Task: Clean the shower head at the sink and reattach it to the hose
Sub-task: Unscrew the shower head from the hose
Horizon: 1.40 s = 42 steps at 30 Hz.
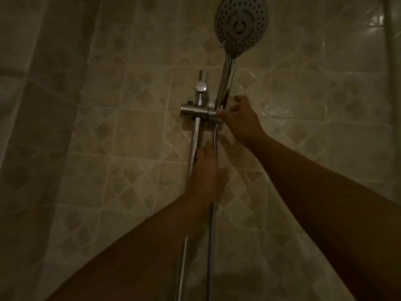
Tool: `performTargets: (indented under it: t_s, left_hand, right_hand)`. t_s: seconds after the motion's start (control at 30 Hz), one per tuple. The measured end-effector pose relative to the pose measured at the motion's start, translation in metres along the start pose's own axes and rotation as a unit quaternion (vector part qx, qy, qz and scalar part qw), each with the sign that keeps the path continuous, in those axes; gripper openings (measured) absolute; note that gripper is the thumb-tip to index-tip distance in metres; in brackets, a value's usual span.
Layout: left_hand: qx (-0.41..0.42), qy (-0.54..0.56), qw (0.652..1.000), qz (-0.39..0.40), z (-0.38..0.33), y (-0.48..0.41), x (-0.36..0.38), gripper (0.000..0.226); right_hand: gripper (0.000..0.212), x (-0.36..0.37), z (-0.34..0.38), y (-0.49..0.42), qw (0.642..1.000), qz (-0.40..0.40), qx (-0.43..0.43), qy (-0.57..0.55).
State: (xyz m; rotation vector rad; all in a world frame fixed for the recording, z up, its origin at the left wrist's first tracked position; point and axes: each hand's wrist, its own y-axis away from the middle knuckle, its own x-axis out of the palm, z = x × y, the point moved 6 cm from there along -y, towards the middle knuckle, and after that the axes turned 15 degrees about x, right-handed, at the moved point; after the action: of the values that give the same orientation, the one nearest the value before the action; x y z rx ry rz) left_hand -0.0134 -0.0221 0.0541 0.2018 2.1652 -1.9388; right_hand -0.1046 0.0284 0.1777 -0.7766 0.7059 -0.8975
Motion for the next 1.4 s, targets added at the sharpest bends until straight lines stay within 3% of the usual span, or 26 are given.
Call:
performTargets:
  t_s: [0.2,0.47,0.63,0.97,1.4]
  left_hand:
    - [-0.020,0.023,1.000,0.002,0.011,-0.009,0.015,0.073]
    - [-0.064,0.036,0.997,-0.036,0.019,-0.018,0.018,0.049]
    - [-0.031,0.045,0.998,-0.029,0.021,-0.022,0.020,0.048]
    - [0.002,0.115,0.991,-0.076,0.017,-0.047,0.019,0.053]
    - [-0.086,0.261,0.956,-0.103,-0.007,-0.039,0.045,0.019]
  right_hand:
    - [0.052,0.007,0.008,-0.015,1.000,-0.002,-0.003,0.015]
    - [0.035,0.012,0.017,-0.030,0.997,-0.006,-0.037,0.074]
    - [0.030,0.006,0.027,-0.031,0.992,-0.027,-0.053,0.112]
    - [0.029,-0.019,0.049,-0.032,0.998,0.008,-0.006,0.067]
    - [0.024,-0.051,0.022,-0.005,0.991,0.056,0.075,0.099]
